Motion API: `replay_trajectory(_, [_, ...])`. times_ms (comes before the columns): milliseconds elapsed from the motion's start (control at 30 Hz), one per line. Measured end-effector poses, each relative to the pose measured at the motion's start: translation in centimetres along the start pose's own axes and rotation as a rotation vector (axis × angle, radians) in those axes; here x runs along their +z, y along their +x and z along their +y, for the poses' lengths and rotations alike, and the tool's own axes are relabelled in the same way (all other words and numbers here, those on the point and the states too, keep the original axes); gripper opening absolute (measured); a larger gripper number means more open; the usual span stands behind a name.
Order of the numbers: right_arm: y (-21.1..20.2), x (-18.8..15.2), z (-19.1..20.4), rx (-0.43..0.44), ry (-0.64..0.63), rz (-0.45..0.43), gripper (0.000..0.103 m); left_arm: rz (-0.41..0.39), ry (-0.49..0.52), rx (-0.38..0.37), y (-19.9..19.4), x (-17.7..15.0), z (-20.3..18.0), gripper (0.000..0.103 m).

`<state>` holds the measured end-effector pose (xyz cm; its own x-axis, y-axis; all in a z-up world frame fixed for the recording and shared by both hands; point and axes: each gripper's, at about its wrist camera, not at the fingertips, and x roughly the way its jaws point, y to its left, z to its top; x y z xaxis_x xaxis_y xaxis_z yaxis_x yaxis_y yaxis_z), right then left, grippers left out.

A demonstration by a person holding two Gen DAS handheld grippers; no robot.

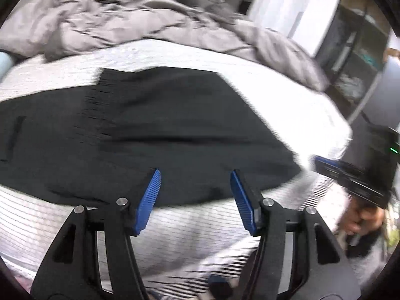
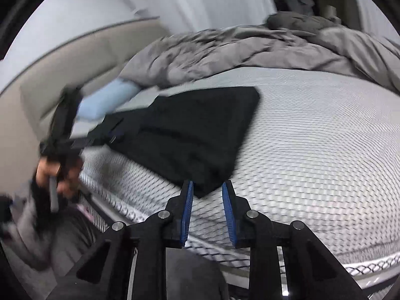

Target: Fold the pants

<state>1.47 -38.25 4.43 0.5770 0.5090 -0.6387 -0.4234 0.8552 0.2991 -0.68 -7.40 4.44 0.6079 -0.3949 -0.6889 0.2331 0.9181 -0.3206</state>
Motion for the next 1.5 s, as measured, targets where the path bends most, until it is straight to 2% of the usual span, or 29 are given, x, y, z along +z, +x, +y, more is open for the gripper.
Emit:
replay_trajectory(67, [0.5, -0.1, -1.1, 0.012, 0.049, 0.0, 0.024, 0.01, 0.02, -0.086, 0.4, -1.1, -2.7, 0.051])
replay_trajectory(200, [2.3, 0.1, -1.0, 0.011, 0.055, 0.019, 0.024, 0.051, 0.128, -0.181, 1.4, -3.0, -7.8, 0.045])
replay_trajectory(300, [2.7, 0.3, -0.9, 0.022, 0.055, 0.031, 0.024, 0.075, 0.156, -0.197, 2.9, -4.1, -10.6, 0.043])
replay_trajectory(367, [3.1, 0.7, -0.9, 0.017, 0.05, 0.026, 0.024, 0.08, 0.192, -0.176, 4.0, -4.2, -12.2, 0.038])
replay_trajectory(500, [2.5, 0.4, -1.9, 0.032, 0.075, 0.018, 0.025, 0.058, 0.196, -0.135, 5.4, -4.1, -13.7, 0.034])
replay_trajectory(567, [2.4, 0.2, -2.5, 0.048, 0.089, 0.022, 0.025, 0.052, 0.179, -0.11, 6.3, -3.8, -13.9, 0.023])
replay_trajectory(633, [2.5, 0.1, -3.1, 0.081, 0.112, 0.02, 0.024, 0.051, 0.174, -0.097, 7.2, -3.5, -14.0, 0.004])
replay_trajectory(667, [2.6, 0.1, -3.4, 0.094, 0.127, 0.017, 0.025, 0.044, 0.173, -0.084, 7.7, -3.3, -14.0, 0.0])
replay_trajectory(733, [2.8, 0.4, -3.9, 0.108, 0.161, 0.001, 0.025, 0.024, 0.166, -0.067, 8.2, -3.2, -13.8, 0.0])
replay_trajectory(767, [2.8, 0.5, -4.2, 0.125, 0.182, -0.006, 0.028, 0.017, 0.161, -0.066, 8.2, -3.3, -13.6, 0.0])
replay_trajectory(867, [4.4, 1.5, -5.4, 0.241, 0.306, -0.008, 0.04, 0.003, 0.192, -0.053, 8.1, -3.7, -13.6, 0.0])
replay_trajectory(967, [7.2, 2.5, -5.9, 0.337, 0.381, 0.029, 0.039, 0.014, 0.205, -0.069, 8.0, -4.1, -13.2, 0.0])
replay_trajectory(1067, [9.4, 3.1, -6.6, 0.433, 0.458, 0.05, 0.009, 0.031, 0.185, -0.101, 7.9, -4.0, -12.2, 0.0])
replay_trajectory(1100, [9.6, 3.3, -6.9, 0.44, 0.478, 0.044, 0.005, 0.034, 0.176, -0.107, 7.7, -4.2, -11.7, 0.0])
replay_trajectory(1233, [10.1, 4.7, -8.0, 0.409, 0.514, 0.015, 0.004, 0.067, 0.184, -0.137, 7.8, -4.4, -11.0, 0.0])
replay_trajectory(1367, [9.4, 5.8, -9.1, 0.31, 0.535, -0.02, 0.005, 0.098, 0.204, -0.15, 7.5, -4.9, -10.9, 0.0])
replay_trajectory(1433, [9.0, 5.6, -9.3, 0.325, 0.547, 0.006, 0.007, 0.103, 0.205, -0.188, 6.8, -4.9, -10.9, 0.0])
replay_trajectory(1500, [8.1, 4.8, -8.7, 0.334, 0.519, 0.018, 0.017, 0.08, 0.233, -0.226, 5.3, -5.1, -11.1, 0.0])
